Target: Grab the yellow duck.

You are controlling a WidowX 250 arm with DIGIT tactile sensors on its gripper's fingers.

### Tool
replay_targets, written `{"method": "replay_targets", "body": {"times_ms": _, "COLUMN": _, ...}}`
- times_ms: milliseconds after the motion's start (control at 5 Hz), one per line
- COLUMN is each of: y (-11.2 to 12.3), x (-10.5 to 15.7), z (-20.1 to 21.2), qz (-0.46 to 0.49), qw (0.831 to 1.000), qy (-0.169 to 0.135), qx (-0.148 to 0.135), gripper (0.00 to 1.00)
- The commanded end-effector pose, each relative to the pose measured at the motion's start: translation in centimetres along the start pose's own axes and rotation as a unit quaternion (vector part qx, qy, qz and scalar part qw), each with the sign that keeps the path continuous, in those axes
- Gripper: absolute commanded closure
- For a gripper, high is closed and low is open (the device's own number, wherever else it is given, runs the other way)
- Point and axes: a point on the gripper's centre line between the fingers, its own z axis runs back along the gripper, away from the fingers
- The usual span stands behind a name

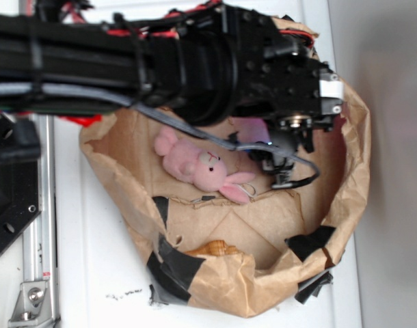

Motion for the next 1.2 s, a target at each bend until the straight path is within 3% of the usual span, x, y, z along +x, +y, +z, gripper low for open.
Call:
{"method": "replay_targets", "body": {"times_ms": 0, "y": 1.0, "x": 1.3, "z": 0.1, "qz": 0.019, "qw": 1.000, "qy": -0.017, "qx": -0.002, "gripper": 1.00}}
{"method": "replay_targets", "body": {"times_ms": 200, "y": 0.6, "x": 0.9, "z": 0.7, "qz": 0.006, "qw": 1.000, "qy": -0.017, "qx": -0.004, "gripper": 1.00}}
{"method": "replay_targets", "body": {"times_ms": 400, "y": -0.2, "x": 0.4, "z": 2.4, "qz": -0.022, "qw": 0.999, "qy": -0.016, "qx": -0.028, "gripper": 1.00}}
{"method": "replay_targets", "body": {"times_ms": 600, "y": -3.0, "x": -0.6, "z": 8.0, "qz": -0.040, "qw": 0.998, "qy": 0.021, "qx": -0.049, "gripper": 1.00}}
{"method": "replay_targets", "body": {"times_ms": 800, "y": -2.6, "x": -0.3, "z": 13.4, "qz": -0.073, "qw": 0.990, "qy": 0.046, "qx": -0.110, "gripper": 1.00}}
{"method": "replay_targets", "body": {"times_ms": 1000, "y": -3.1, "x": 0.1, "z": 17.6, "qz": -0.074, "qw": 0.993, "qy": 0.034, "qx": -0.081, "gripper": 1.00}}
